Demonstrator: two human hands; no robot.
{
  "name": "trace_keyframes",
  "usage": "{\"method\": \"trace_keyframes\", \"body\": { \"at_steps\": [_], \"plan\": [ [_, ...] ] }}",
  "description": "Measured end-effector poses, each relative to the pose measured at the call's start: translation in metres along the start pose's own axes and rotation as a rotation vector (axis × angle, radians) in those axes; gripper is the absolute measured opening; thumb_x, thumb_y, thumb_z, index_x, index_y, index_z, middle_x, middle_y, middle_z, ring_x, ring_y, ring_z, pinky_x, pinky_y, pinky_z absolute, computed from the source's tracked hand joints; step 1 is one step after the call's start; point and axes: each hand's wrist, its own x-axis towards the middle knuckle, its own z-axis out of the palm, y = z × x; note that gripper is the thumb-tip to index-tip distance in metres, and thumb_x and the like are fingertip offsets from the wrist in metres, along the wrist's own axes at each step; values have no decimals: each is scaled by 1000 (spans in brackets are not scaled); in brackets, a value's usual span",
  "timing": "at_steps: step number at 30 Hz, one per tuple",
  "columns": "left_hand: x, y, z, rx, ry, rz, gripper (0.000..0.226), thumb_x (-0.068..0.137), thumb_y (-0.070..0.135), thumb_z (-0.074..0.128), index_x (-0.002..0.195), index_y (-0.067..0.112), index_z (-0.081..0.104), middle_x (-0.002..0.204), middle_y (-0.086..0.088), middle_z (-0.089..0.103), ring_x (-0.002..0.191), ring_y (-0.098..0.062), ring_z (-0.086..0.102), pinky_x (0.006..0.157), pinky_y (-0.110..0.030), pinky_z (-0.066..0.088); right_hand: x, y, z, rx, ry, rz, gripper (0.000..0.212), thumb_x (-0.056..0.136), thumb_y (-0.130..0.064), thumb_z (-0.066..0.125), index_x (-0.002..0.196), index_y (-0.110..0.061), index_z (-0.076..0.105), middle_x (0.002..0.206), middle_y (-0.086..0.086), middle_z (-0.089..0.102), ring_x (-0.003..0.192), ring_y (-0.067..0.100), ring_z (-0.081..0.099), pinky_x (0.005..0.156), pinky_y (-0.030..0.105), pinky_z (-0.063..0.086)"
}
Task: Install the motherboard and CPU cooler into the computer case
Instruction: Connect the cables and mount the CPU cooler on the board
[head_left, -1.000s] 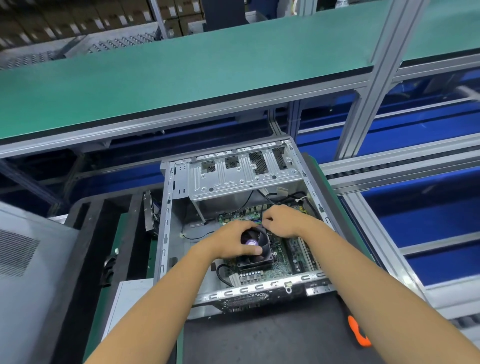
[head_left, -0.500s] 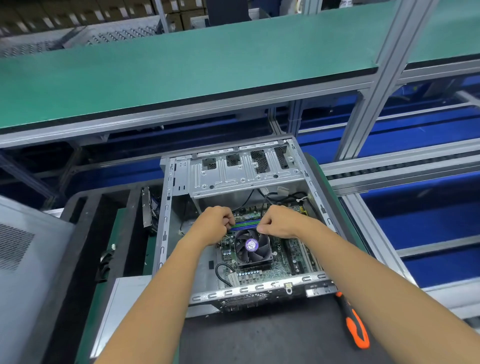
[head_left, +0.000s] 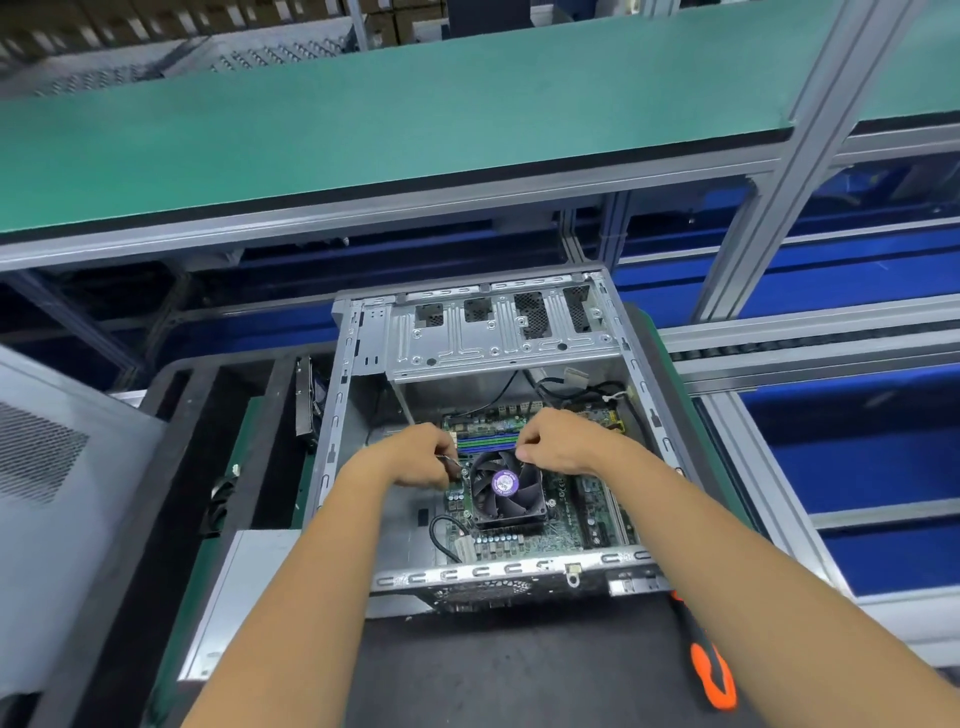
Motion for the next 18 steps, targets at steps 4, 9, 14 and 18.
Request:
{"method": "trace_keyframes", "body": {
  "at_steps": [4, 9, 14, 18],
  "plan": [
    [-3, -1, 1, -11, 79, 26, 9, 80, 13, 69, 80, 18, 62, 76, 10, 59, 71, -7, 53, 61, -20, 40, 2, 2, 2, -83, -30, -35, 32, 99, -21, 44, 106, 3, 63, 100, 19, 67, 90, 35, 62, 79, 40, 50],
    [0, -4, 2, -7, 188, -46, 14, 83, 4, 65, 74, 14, 61, 81, 5, 66, 78, -9, 58, 71, -21, 40, -1, 0, 1, -152, -68, -55, 31, 104, -22, 32, 94, -4, 55, 84, 3, 51, 74, 16, 45, 68, 32, 35],
    [-2, 0, 2, 23, 187, -58, 27, 80, -5, 50, 68, 17, 59, 76, 7, 62, 78, -13, 57, 68, -23, 44, -3, 1, 1, -160, -87, -63, 31, 105, -31, 31, 90, -16, 54, 92, -3, 52, 79, 13, 46, 71, 28, 35],
    [-2, 1, 1, 8, 202, -42, 30, 80, -8, 44, 80, 11, 67, 91, -2, 68, 87, -16, 61, 73, -29, 49, -4, 2, 1, -146, -107, -78, 46, 96, -52, 48, 121, -14, 50, 112, 3, 51, 100, 22, 51, 81, 33, 41]
  ]
}}
